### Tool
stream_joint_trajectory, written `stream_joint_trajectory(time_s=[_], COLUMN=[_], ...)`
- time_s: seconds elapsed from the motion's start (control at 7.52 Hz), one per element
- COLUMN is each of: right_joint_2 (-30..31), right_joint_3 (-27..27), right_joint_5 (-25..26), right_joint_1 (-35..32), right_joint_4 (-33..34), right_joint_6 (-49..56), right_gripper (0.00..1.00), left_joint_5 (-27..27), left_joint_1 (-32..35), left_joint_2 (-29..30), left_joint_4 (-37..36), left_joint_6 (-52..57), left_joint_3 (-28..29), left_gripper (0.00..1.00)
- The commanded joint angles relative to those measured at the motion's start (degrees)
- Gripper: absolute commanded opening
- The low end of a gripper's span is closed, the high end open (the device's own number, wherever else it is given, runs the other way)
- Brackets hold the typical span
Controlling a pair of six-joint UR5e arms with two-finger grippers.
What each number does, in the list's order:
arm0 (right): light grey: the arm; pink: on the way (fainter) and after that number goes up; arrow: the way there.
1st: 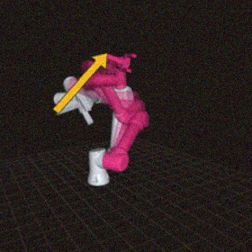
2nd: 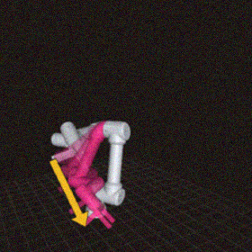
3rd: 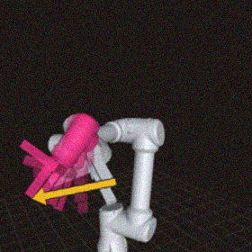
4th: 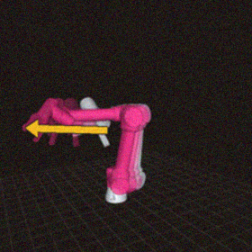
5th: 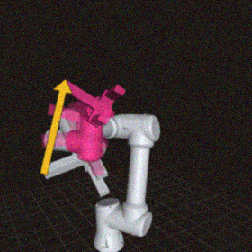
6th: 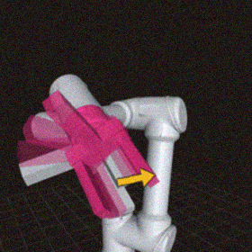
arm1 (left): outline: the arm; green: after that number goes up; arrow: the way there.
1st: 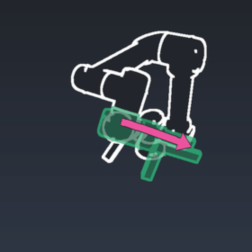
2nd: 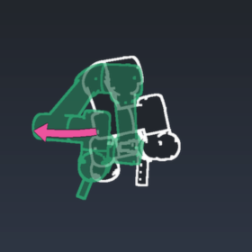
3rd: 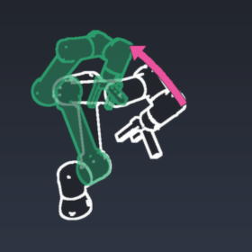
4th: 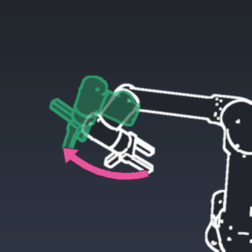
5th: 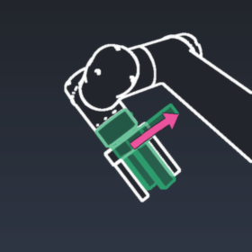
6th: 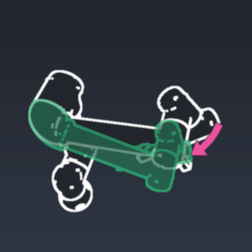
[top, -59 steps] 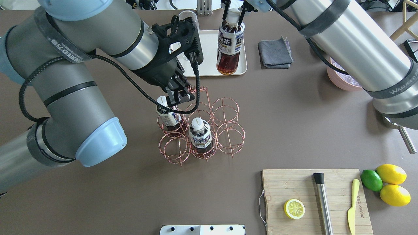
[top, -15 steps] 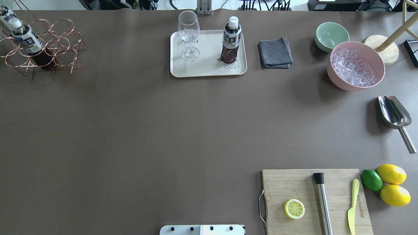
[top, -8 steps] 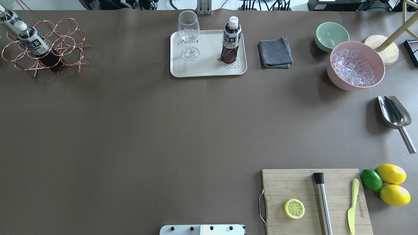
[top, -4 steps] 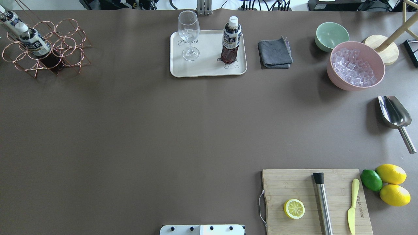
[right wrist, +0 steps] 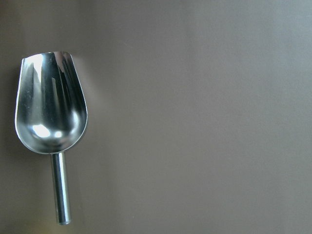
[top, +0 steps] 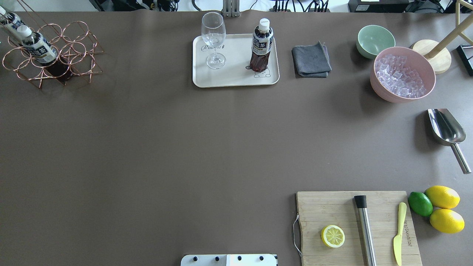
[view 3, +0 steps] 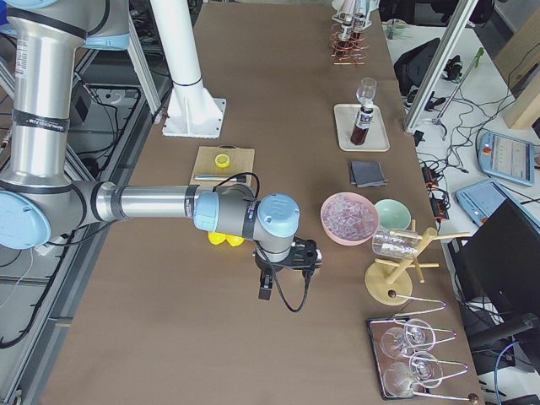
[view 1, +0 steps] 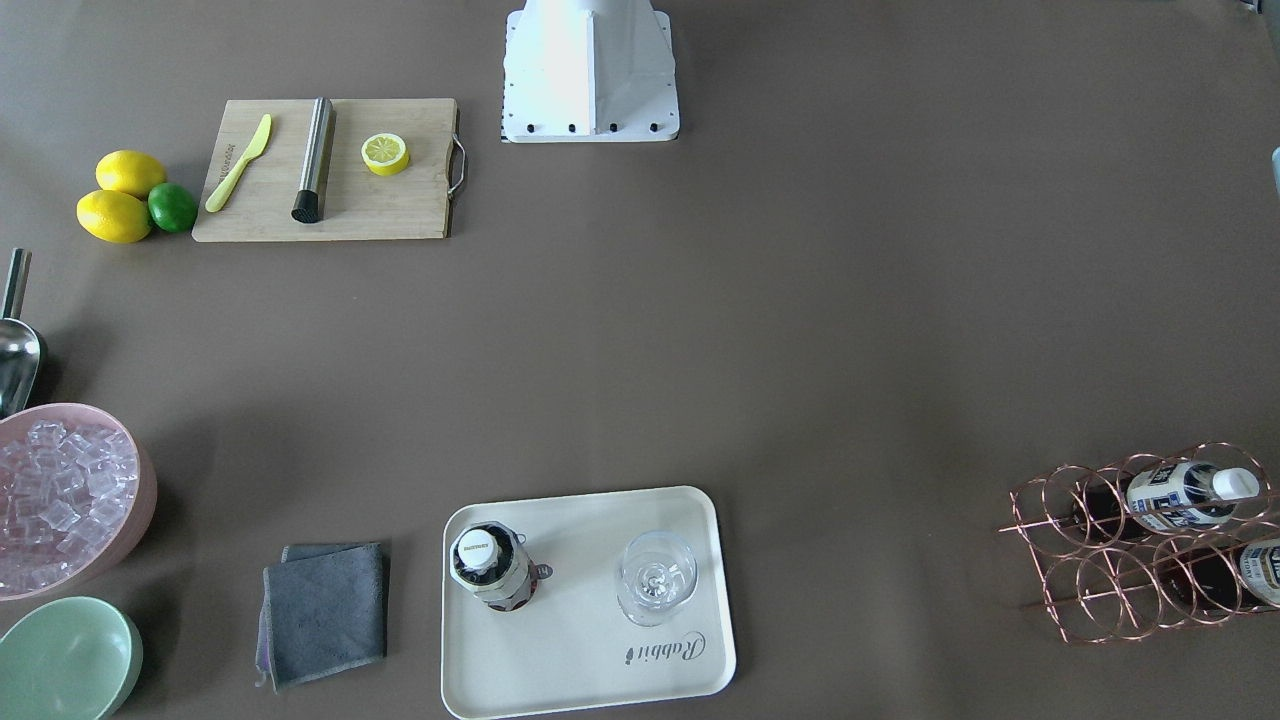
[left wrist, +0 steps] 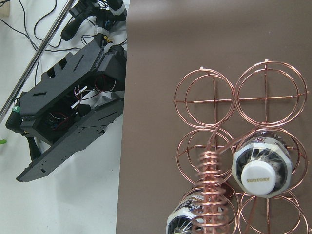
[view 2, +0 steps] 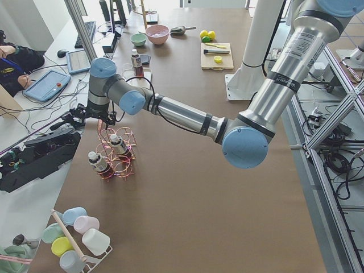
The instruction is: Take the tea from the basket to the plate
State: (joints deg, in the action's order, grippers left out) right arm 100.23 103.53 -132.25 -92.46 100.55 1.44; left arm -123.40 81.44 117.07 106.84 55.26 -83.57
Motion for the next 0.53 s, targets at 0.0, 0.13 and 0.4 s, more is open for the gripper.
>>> stream_joint_trajectory(time_s=[0.0,0.13,0.4], right_joint_2=[0.05,0.05,0.05], right_joint_3=[0.00,0.00,0.00], right_joint_5=[-0.02,-0.02,-0.02], right_joint_1=[0.00,0.00,0.00], right_joint_4=[0.00,0.00,0.00], right_joint_6=[0.06,0.06,-0.03], right_gripper=[1.00,1.00,1.00], left_joint_5=[-0.35,-0.35,-0.18], left_joint_1=[0.38,0.91,3.10], left_joint_2=[-7.78,-11.91,-18.60], left_joint_4=[-0.76,-1.54,-1.64], left_joint_6=[-0.07,-0.07,-0.33], left_joint_3=[-11.92,-17.80,-25.13], left_gripper=[0.98,0.98,0.98])
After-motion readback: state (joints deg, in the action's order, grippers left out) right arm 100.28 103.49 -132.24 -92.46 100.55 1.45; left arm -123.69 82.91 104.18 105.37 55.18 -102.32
